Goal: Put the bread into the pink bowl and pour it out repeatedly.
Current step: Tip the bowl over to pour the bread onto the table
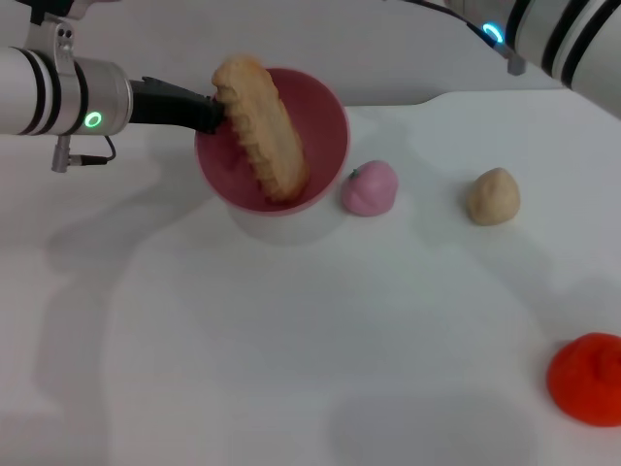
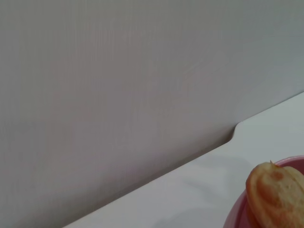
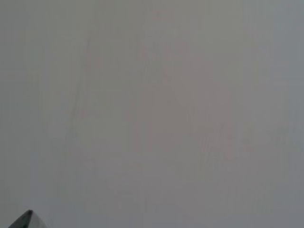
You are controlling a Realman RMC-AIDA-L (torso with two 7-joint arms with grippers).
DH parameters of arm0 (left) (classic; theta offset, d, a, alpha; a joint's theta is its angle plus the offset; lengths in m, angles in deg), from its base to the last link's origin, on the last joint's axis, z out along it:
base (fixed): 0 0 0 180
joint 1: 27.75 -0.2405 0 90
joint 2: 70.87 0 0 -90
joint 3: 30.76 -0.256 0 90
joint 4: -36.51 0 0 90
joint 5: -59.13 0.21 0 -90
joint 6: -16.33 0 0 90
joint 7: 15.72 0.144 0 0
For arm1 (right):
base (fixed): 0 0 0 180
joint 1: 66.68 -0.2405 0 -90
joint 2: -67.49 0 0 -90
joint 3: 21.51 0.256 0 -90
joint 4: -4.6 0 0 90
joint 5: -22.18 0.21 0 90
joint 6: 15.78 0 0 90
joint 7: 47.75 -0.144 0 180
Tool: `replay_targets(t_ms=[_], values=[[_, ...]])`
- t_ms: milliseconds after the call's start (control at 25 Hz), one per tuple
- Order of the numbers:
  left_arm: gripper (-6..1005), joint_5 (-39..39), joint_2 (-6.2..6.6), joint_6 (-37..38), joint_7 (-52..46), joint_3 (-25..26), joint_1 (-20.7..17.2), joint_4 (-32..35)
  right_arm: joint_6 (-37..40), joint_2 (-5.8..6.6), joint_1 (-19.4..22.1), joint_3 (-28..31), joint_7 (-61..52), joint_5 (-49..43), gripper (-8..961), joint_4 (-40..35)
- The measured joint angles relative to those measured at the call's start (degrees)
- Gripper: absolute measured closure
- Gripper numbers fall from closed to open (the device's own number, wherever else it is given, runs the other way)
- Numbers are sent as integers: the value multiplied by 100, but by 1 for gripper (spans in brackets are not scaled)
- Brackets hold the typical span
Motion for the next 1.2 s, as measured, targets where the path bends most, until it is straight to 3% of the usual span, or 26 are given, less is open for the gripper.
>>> replay_targets(t_ms=[400,560,880,1200], values=[[954,0,-1,31,-34,-14,-14,16,51,-15,61,-100,17,-197,539,-58],[954,-60,-9,49,-8,-162,-54,104,440,-30,194,33,11,-245,538,141],[954,-524,-28,-274,33,-1338,-173,264,2492,-31,609,507,-133,-215,537,1061],[954,-939,-31,-1152,128,-2671,-577,1077,3256,-22,719,894,-445,-203,536,1795]])
